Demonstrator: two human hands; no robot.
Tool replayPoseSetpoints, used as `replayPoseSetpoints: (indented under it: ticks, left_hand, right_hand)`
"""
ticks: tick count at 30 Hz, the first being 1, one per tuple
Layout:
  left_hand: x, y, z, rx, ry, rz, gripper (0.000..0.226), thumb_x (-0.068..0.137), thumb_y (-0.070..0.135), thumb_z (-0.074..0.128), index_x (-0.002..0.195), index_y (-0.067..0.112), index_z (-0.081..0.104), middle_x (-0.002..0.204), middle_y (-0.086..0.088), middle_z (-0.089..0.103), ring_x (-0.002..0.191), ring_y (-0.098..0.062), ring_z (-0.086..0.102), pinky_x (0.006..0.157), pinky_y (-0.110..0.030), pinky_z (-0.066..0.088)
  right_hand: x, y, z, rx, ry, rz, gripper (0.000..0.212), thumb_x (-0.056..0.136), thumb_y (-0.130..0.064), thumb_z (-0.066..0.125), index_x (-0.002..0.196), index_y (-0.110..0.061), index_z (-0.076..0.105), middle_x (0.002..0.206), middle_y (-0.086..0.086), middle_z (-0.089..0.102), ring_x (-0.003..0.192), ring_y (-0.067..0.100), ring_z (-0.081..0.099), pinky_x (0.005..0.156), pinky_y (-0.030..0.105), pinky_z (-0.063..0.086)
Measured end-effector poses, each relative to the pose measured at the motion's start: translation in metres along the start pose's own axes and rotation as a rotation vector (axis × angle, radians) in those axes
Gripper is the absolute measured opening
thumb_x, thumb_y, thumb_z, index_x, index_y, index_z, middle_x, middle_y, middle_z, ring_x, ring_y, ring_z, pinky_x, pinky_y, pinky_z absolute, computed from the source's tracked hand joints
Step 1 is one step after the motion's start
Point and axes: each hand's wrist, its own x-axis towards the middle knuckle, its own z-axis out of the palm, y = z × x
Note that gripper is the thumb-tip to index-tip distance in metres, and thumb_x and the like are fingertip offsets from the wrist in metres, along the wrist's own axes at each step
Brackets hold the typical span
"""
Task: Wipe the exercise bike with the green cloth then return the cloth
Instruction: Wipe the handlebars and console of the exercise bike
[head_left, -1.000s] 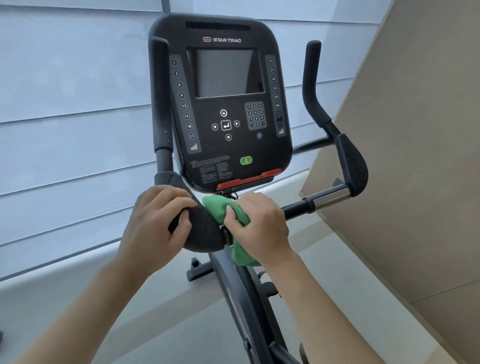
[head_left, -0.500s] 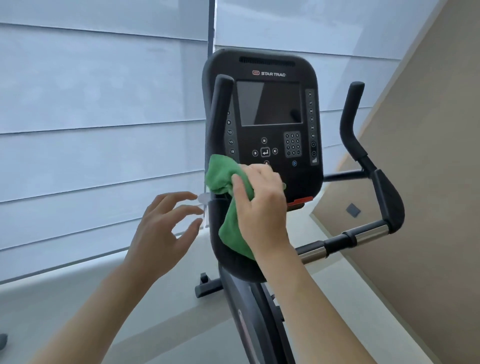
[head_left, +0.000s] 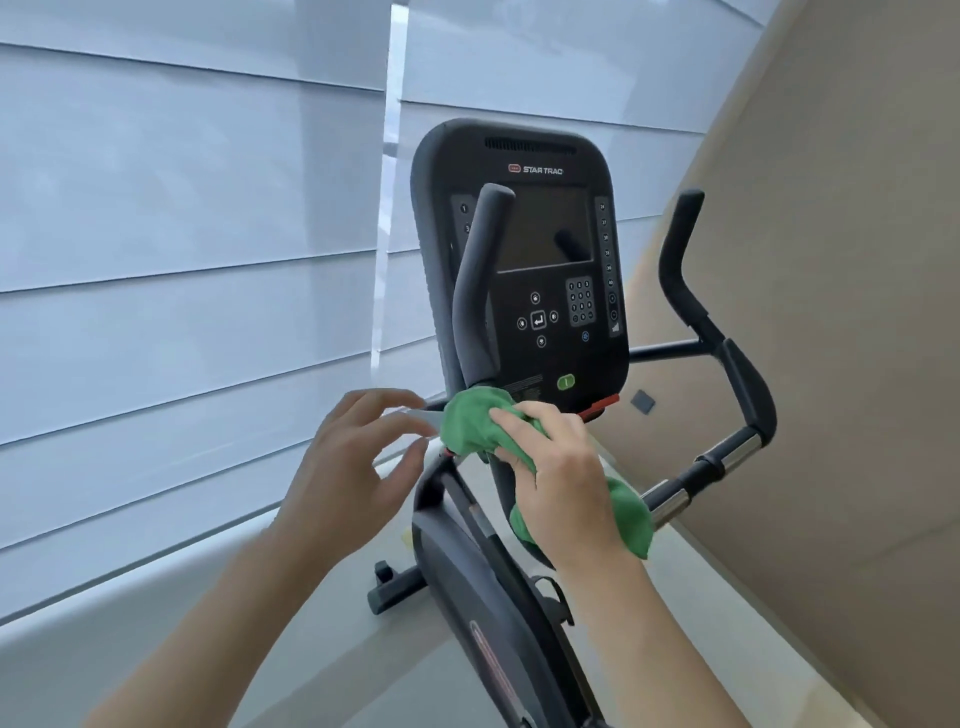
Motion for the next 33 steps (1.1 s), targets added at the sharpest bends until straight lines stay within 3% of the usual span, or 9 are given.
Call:
replayPoseSetpoints:
  ticks: [3, 6, 9, 13, 17, 25, 29, 31, 33]
  left_hand:
    - [0.011, -0.007, -0.004, -0.045, -0.059, 0.04, 0.017, 0.097, 0.023, 0.067, 0.105, 0.036, 0.074, 0.125, 0.02, 0.063, 0.126, -0.003, 0.051, 0.099, -0.037, 0.048]
    - [0.019, -0.011, -0.007, -0.084, -0.095, 0.072, 0.018, 0.096, 0.028, 0.063, 0.107, 0.035, 0.074, 0.123, 0.02, 0.062, 0.123, -0.004, 0.052, 0.099, -0.031, 0.045]
    - [0.026, -0.014, -0.011, -0.109, -0.114, 0.09, 0.019, 0.095, 0.029, 0.062, 0.108, 0.038, 0.073, 0.122, 0.023, 0.061, 0.122, 0.0, 0.05, 0.098, -0.019, 0.04]
    - [0.044, -0.02, -0.018, -0.101, -0.098, 0.103, 0.018, 0.098, 0.03, 0.063, 0.11, 0.036, 0.073, 0.123, 0.026, 0.06, 0.122, 0.001, 0.05, 0.096, -0.016, 0.039]
    - [0.075, -0.024, -0.026, -0.063, -0.049, 0.109, 0.023, 0.097, 0.019, 0.07, 0.113, 0.036, 0.073, 0.124, 0.024, 0.061, 0.123, 0.0, 0.05, 0.098, -0.016, 0.039]
    - [0.127, -0.02, -0.024, 0.025, 0.018, 0.111, 0.028, 0.096, 0.021, 0.07, 0.118, 0.038, 0.069, 0.125, 0.03, 0.056, 0.124, -0.001, 0.05, 0.102, -0.016, 0.037]
    - [0.139, -0.018, -0.01, 0.063, 0.015, 0.09, 0.028, 0.097, 0.023, 0.069, 0.121, 0.037, 0.068, 0.128, 0.028, 0.056, 0.126, 0.002, 0.048, 0.104, -0.017, 0.036]
    - [0.14, -0.019, -0.004, 0.072, 0.014, 0.08, 0.027, 0.097, 0.026, 0.067, 0.122, 0.037, 0.069, 0.129, 0.026, 0.056, 0.127, 0.004, 0.047, 0.104, -0.017, 0.036]
    - [0.141, -0.02, 0.002, 0.081, 0.017, 0.062, 0.027, 0.097, 0.028, 0.065, 0.122, 0.037, 0.069, 0.13, 0.027, 0.057, 0.128, 0.005, 0.046, 0.103, -0.015, 0.036]
  right_hand:
    - [-0.003, -0.011, -0.005, 0.001, -0.015, 0.031, 0.049, 0.087, 0.006, 0.074, 0.129, -0.02, 0.073, 0.121, -0.001, 0.064, 0.1, 0.027, 0.058, 0.085, 0.046, 0.058]
    - [-0.002, -0.015, -0.019, 0.06, -0.049, 0.041, 0.046, 0.087, 0.009, 0.074, 0.125, -0.017, 0.076, 0.117, 0.0, 0.065, 0.103, 0.026, 0.061, 0.089, 0.045, 0.057]
    - [0.013, -0.02, -0.041, 0.085, 0.032, 0.045, 0.047, 0.089, 0.01, 0.072, 0.128, -0.016, 0.075, 0.12, 0.001, 0.066, 0.109, 0.026, 0.063, 0.094, 0.044, 0.056]
    - [0.068, -0.025, -0.072, 0.087, 0.164, -0.001, 0.044, 0.092, 0.006, 0.073, 0.13, -0.016, 0.074, 0.123, -0.001, 0.066, 0.117, 0.02, 0.064, 0.103, 0.035, 0.055]
    - [0.136, -0.025, -0.092, 0.058, 0.251, -0.101, 0.04, 0.092, 0.003, 0.074, 0.129, -0.012, 0.074, 0.121, 0.003, 0.068, 0.113, 0.018, 0.065, 0.106, 0.024, 0.051]
    - [0.244, -0.013, -0.096, 0.151, 0.257, -0.205, 0.037, 0.095, -0.003, 0.073, 0.13, -0.013, 0.073, 0.123, 0.002, 0.068, 0.116, 0.022, 0.065, 0.106, 0.037, 0.052]
    - [0.264, -0.014, -0.061, 0.24, 0.044, -0.196, 0.032, 0.099, -0.016, 0.07, 0.13, -0.019, 0.073, 0.124, -0.002, 0.066, 0.117, 0.018, 0.06, 0.107, 0.036, 0.048]
    - [0.26, -0.014, -0.036, 0.203, -0.002, -0.177, 0.025, 0.1, -0.025, 0.068, 0.123, -0.022, 0.075, 0.12, -0.006, 0.067, 0.112, 0.02, 0.059, 0.102, 0.038, 0.049]
    - [0.257, -0.013, -0.02, 0.155, 0.09, -0.169, 0.018, 0.097, -0.035, 0.068, 0.109, -0.026, 0.077, 0.111, -0.011, 0.068, 0.102, 0.02, 0.059, 0.09, 0.038, 0.053]
